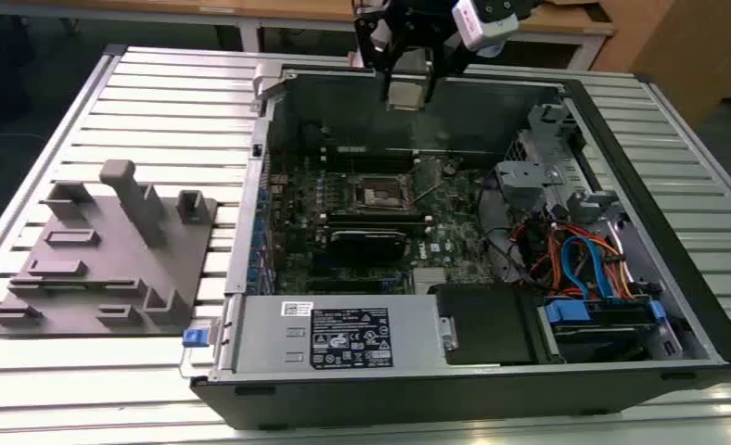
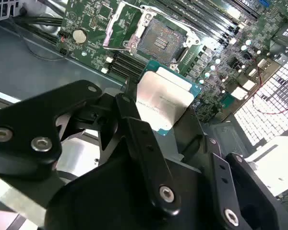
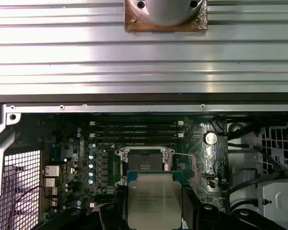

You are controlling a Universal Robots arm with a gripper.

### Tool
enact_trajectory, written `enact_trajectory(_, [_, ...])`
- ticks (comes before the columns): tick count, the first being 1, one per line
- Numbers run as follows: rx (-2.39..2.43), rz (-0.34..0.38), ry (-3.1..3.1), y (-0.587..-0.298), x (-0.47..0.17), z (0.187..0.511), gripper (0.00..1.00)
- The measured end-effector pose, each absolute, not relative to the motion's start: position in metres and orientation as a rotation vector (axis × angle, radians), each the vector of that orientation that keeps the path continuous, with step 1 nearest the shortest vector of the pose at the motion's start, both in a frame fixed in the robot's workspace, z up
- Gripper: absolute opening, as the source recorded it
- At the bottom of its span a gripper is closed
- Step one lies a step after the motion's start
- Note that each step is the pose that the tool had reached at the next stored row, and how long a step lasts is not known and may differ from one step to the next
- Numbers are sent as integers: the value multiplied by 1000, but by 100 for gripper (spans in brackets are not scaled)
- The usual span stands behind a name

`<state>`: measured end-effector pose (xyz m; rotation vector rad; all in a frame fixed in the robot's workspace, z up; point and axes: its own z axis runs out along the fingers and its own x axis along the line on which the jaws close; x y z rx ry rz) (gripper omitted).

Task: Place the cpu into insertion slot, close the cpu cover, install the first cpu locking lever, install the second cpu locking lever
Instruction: 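Place the cpu into insertion slot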

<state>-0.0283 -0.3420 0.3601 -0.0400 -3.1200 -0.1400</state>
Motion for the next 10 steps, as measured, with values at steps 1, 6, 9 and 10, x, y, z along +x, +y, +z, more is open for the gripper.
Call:
enact_trajectory(1, [-40, -140, -3120, -342, -28, 360, 54])
enact_trajectory(6, [-40, -140, -3120, -342, -28, 360, 54])
enact_trajectory(9, [-40, -140, -3120, -342, -28, 360, 54])
enact_trajectory(10, [-40, -140, -3120, -342, -28, 360, 54])
